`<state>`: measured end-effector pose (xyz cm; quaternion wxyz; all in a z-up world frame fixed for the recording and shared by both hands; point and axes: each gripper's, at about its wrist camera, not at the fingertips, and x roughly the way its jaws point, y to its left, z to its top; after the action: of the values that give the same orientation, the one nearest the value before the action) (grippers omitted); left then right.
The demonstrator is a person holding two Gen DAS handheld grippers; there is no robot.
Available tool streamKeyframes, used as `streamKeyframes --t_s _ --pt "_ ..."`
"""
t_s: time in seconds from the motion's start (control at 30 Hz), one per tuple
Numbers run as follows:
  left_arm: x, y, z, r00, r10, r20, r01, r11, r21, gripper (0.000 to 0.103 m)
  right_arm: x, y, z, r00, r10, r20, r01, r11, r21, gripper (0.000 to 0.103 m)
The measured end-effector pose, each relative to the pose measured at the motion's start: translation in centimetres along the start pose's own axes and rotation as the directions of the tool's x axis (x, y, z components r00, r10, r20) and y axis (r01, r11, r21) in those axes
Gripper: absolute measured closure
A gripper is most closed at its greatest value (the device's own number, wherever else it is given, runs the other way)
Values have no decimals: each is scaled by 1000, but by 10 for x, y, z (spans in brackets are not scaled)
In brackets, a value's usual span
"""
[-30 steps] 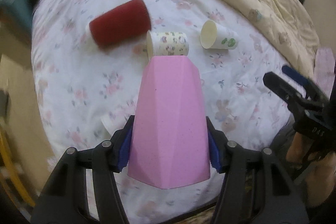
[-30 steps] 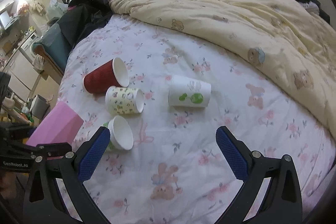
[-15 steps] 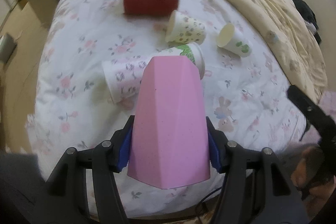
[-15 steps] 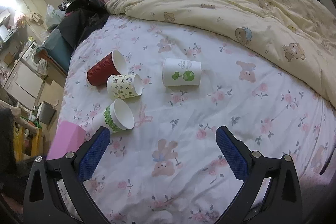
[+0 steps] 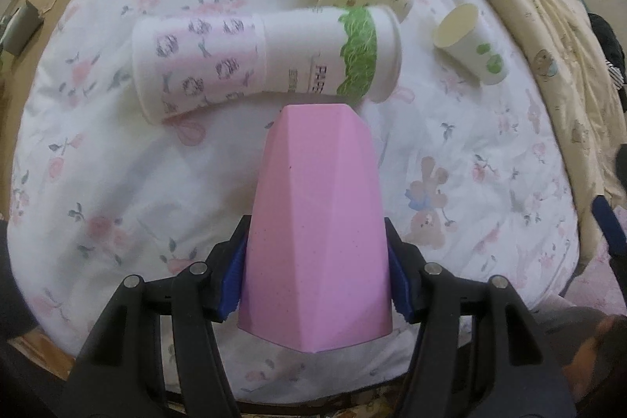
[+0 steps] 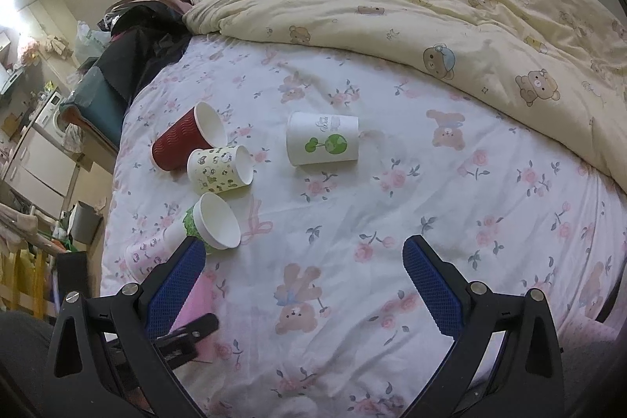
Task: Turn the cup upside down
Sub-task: 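Lift the pink cup with the left gripper and carry it toward open sheet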
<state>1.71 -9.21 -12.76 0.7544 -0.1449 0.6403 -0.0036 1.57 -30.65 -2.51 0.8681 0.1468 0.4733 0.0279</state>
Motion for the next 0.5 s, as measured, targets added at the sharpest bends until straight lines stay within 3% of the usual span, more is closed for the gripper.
streamKeyframes --t_s 0.2,0.5 --pt "18 -1 -2 999 45 -20 -45 999 0 46 1 -2 1 1000 1 0 -1 1000 9 0" --pt "27 3 -5 998 40 -37 -41 999 -13 45 1 -4 4 1000 -5 13 5 1000 25 0"
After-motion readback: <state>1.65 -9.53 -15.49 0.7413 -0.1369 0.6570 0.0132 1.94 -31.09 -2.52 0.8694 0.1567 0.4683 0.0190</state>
